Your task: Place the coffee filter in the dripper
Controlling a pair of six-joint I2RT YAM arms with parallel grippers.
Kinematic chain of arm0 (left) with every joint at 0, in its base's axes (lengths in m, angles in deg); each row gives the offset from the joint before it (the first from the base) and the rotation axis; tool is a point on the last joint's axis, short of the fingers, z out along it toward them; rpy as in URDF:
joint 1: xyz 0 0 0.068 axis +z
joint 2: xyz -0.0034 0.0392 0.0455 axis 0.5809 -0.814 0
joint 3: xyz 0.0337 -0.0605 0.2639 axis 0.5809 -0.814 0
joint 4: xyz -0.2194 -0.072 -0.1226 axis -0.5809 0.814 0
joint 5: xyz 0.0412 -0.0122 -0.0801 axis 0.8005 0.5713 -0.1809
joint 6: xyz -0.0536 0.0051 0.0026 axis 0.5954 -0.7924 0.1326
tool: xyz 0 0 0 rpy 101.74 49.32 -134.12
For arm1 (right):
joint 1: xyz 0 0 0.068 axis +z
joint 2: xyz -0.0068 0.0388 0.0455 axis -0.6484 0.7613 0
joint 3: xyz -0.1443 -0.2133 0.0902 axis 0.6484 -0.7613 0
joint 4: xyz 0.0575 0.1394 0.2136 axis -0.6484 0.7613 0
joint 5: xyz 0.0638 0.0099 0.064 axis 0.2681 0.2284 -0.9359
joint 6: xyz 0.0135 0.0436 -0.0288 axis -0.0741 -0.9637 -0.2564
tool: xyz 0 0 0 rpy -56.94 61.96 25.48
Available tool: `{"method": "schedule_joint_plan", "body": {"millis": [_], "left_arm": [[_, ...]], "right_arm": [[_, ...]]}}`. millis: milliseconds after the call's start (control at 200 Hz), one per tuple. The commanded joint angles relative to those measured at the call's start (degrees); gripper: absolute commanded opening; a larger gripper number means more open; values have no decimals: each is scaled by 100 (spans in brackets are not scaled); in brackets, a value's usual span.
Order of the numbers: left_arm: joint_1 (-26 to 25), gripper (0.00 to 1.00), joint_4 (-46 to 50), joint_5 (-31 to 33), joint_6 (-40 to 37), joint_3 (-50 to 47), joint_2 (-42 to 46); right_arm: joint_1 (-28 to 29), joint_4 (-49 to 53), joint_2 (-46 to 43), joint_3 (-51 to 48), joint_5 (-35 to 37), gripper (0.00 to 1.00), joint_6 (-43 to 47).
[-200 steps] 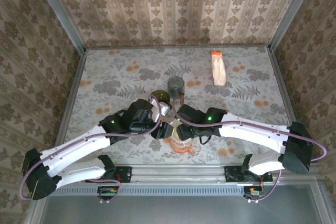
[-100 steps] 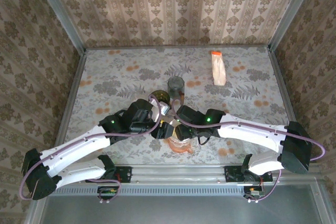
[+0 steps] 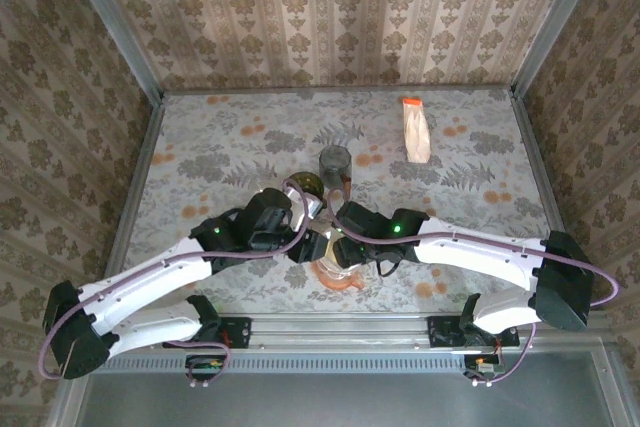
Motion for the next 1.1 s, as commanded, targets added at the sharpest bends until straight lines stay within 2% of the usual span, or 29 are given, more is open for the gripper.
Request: {"method": "schedule_joint_plan", "body": {"millis": [0, 365, 665, 810, 970, 1095], "left_arm": [[-5, 42, 176, 69, 67, 80, -37], [13, 42, 75, 26, 132, 8, 12], [32, 42, 33, 15, 158, -63, 47], [35, 42, 31, -9, 166, -75, 38], [39, 42, 48, 0, 172, -77, 65], [47, 42, 7, -11, 186, -91, 43]], "right_arm": [[39, 323, 35, 316, 184, 64, 112], [30, 950, -716, 746, 630, 71, 140], [35, 1465, -1057, 559, 607, 62, -63], [35, 1620, -937, 731, 703, 59, -14], [61, 1313, -948, 825, 334, 67, 137], [95, 1279, -838, 805, 59, 66, 183]]}}
